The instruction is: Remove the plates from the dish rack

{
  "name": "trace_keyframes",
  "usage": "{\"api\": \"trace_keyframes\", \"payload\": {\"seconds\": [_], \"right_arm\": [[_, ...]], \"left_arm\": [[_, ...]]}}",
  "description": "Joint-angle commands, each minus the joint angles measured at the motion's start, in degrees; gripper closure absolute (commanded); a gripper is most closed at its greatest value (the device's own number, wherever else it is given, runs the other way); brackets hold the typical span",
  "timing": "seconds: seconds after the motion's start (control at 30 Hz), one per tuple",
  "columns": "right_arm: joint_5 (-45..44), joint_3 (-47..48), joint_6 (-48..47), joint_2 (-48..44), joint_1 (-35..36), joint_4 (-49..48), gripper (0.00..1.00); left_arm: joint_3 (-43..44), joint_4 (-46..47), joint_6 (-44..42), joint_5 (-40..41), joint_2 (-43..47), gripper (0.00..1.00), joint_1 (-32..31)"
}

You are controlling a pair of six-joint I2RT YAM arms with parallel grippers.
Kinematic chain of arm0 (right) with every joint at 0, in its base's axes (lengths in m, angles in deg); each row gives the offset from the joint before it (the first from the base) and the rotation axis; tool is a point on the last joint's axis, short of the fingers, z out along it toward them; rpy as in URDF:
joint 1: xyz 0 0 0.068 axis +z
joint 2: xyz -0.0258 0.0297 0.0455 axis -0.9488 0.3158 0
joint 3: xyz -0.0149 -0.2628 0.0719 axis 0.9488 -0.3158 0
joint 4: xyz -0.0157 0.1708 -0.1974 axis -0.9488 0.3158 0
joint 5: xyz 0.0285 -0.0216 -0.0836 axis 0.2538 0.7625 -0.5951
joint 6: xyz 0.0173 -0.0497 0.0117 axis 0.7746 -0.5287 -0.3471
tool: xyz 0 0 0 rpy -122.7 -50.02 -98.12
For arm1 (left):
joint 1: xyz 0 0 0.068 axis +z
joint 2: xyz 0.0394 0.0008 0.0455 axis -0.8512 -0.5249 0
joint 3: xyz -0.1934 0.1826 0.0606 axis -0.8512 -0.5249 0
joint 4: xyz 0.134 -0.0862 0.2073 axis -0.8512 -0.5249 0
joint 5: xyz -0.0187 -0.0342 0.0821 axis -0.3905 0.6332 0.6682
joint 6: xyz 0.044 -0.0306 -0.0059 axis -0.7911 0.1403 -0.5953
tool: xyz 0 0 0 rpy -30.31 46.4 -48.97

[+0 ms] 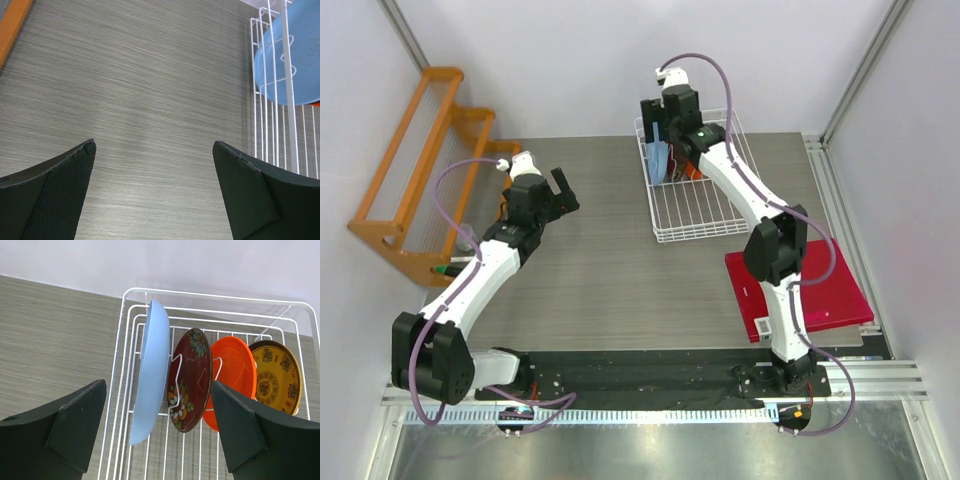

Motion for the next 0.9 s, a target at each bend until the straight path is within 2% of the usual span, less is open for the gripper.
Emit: {"api": "trace_keyframes", "payload": {"seconds": [0.0,0.07,0.2,0.37,0.4,0.47,0.57,0.63,0.73,0.8,0.87], "right_arm": [[-9.27,5.69,-2.63,2.99,1.6,2.1,0.1],[-11.63,6.92,-4.21,4.58,2.22,2.18,0.17],[-15.51,8.76,-4.74,7.21,2.93,2.01,0.2],[-17.81,10.09,-5.18,9.41,3.63,1.83,0.32],[-17.54,10.0,-5.01,9.68,3.72,1.92,0.39],[-17.45,10.26,-5.09,10.46,4.15,1.92,0.42],[-17.63,10.88,-6.14,11.17,4.68,1.92,0.54],[-17.8,11.49,-7.02,12.05,5.21,1.92,0.69],[-17.89,12.02,-7.82,12.75,5.91,2.01,0.8],[-18.76,12.72,-8.26,13.02,6.53,2.1,0.94],[-21.65,13.42,-9.13,13.72,7.05,1.84,0.99]], "left_arm": [[-0.45,2.96,-0.27,2.86,-0.29,0.01,-0.2],[-0.53,2.96,-0.35,2.6,-0.29,0.0,-0.29],[-0.89,3.13,-0.18,2.59,-0.02,0.01,-0.29],[-0.97,3.22,-0.18,2.33,-0.2,0.01,-0.29],[-1.06,3.13,-0.09,2.42,-0.11,0.01,-0.29],[-1.24,3.13,0.0,2.59,-0.2,0.0,-0.29],[-1.33,3.13,-0.09,2.68,-0.2,0.01,-0.29],[-1.41,3.22,-0.09,2.86,-0.2,0.01,-0.29],[-1.59,3.31,-0.09,2.86,-0.46,0.01,-0.29],[-1.68,3.31,-0.09,2.86,-0.55,0.01,-0.29],[-1.77,3.31,0.0,2.94,-0.38,0.01,-0.29]]}}
